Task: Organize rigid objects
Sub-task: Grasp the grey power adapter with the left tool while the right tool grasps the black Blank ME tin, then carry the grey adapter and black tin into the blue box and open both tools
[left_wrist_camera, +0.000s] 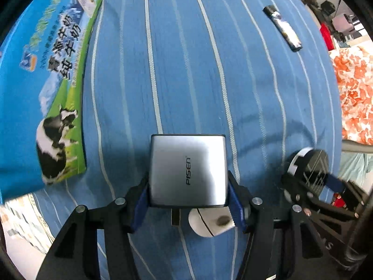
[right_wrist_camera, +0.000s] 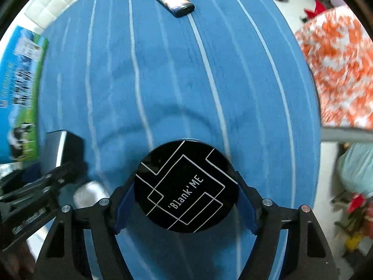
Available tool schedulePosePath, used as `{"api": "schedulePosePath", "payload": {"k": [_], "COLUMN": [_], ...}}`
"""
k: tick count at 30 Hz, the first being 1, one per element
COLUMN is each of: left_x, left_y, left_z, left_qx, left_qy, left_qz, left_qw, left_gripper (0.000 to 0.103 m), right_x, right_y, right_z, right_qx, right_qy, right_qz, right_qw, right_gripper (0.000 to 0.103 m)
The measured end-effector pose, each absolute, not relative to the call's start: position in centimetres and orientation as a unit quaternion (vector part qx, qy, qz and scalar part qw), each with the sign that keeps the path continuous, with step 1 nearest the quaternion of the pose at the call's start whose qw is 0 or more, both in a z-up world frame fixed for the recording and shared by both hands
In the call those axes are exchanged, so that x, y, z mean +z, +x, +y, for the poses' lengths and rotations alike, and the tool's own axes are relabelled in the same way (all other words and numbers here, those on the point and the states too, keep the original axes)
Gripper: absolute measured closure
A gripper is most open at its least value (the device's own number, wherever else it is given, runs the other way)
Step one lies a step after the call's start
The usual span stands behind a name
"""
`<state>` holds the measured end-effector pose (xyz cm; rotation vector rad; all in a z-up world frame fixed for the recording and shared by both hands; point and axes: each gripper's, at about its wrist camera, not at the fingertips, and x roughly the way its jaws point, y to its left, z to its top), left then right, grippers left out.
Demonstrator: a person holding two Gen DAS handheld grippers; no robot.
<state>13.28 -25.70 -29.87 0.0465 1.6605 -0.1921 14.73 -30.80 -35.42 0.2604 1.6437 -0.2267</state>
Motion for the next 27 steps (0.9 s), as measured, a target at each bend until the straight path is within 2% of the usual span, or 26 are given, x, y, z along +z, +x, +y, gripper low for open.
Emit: {"api": "schedulePosePath", "payload": {"k": [6,12,17,21,27], "left_x": [-30.1,-32.5,-32.4,-31.0,-27.4], "left_y": [11.3,12.1,11.7,11.1,9.6], "left_z": [-25.5,-24.3,-25.2,-25.8,-23.5], "left_qx": [-0.108,-0.097,-0.088,-0.081,-0.095], "left_qy": [0.014,-0.030,-0.009,0.006,-0.018], "left_qz": [0.745,0.765,0.751,0.739,0.724], "left_qw": [0.658,0.636,0.654,0.668,0.683], "left_gripper": [0.047,0.043,0.047,0.047,0.047], "right_x": [-33.9,-34.8,-36.2,-35.5,-31.6], "right_y": [12.7,12.7,13.1,13.2,13.3], "right_z": [-29.9,-29.8,-30.7,-30.9,-29.4], "right_qx": [-0.088,-0.102,-0.111,-0.110,-0.083], "right_qy": [0.115,0.122,0.128,0.119,0.133], "right_qz": [0.729,0.736,0.740,0.734,0.711], "right_qw": [0.669,0.658,0.650,0.660,0.685], "right_gripper": [0.026,0.026,0.026,0.026,0.026]}}
